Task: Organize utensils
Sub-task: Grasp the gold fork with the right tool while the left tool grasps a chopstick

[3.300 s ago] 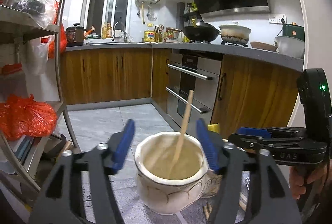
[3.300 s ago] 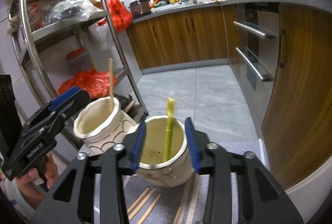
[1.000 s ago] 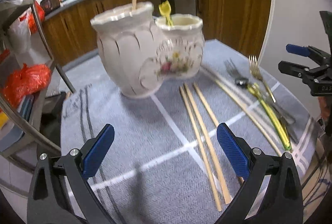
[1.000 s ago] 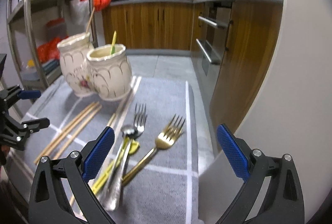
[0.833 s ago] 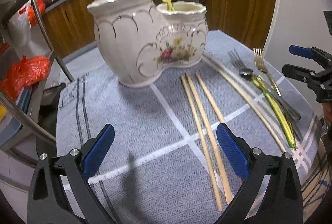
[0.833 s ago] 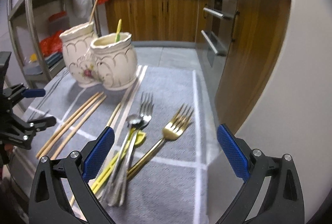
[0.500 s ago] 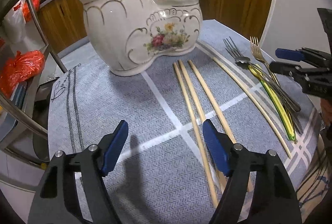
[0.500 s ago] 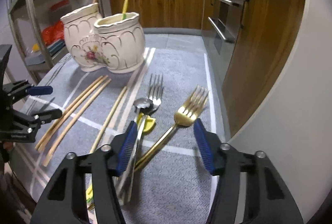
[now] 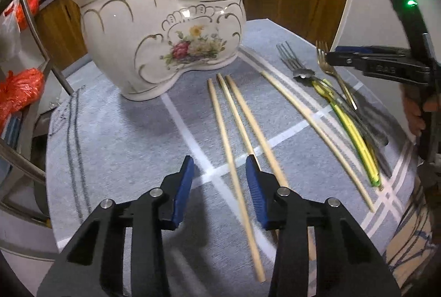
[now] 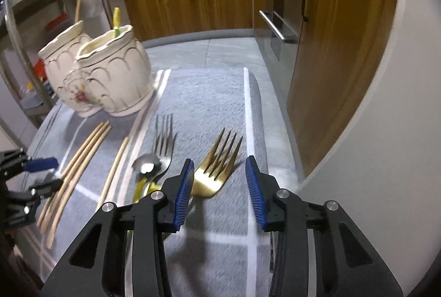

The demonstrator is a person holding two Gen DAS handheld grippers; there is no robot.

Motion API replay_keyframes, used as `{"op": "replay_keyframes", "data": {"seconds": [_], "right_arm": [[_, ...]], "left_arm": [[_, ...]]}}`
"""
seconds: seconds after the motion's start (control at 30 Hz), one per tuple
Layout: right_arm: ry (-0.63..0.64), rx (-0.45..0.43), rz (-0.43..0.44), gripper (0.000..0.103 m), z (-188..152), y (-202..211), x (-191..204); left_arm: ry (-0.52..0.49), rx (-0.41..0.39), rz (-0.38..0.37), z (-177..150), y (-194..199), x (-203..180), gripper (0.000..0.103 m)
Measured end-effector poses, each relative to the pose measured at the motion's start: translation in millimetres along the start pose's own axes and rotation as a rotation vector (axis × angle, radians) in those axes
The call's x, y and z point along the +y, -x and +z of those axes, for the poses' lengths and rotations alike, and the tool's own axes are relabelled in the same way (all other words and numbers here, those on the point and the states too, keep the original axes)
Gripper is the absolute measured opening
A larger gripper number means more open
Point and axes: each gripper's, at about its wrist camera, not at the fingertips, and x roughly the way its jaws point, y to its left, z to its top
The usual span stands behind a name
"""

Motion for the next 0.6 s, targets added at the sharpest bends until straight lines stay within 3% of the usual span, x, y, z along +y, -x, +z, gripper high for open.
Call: {"op": "replay_keyframes", "data": {"seconds": [0.17, 0.3, 0.37, 0.6], "right_arm": [[-0.025, 0.023, 0.064, 0.033, 9.3, -13.6, -9.2], [-0.040, 0.000, 0.098, 0.014, 13.6, -9.5, -13.2], [-0.026, -0.027, 0.096, 0.004, 14.6, -0.8, -10.9], [0.011, -0.148, 0.076, 0.003, 16.6, 38.8, -2.4]], "left_arm": [[0.013, -0.017, 0.010, 3.1, -3.1, 0.1, 0.028], [0.027, -0.023, 0.018, 5.4, -5.4, 4.5, 0.005], [0.024, -0.025, 0.014, 5.8, -6.3, 5.1, 0.005], [0.044, -0.043, -0.012, 0.4, -0.4, 18.3, 0.005]]}}
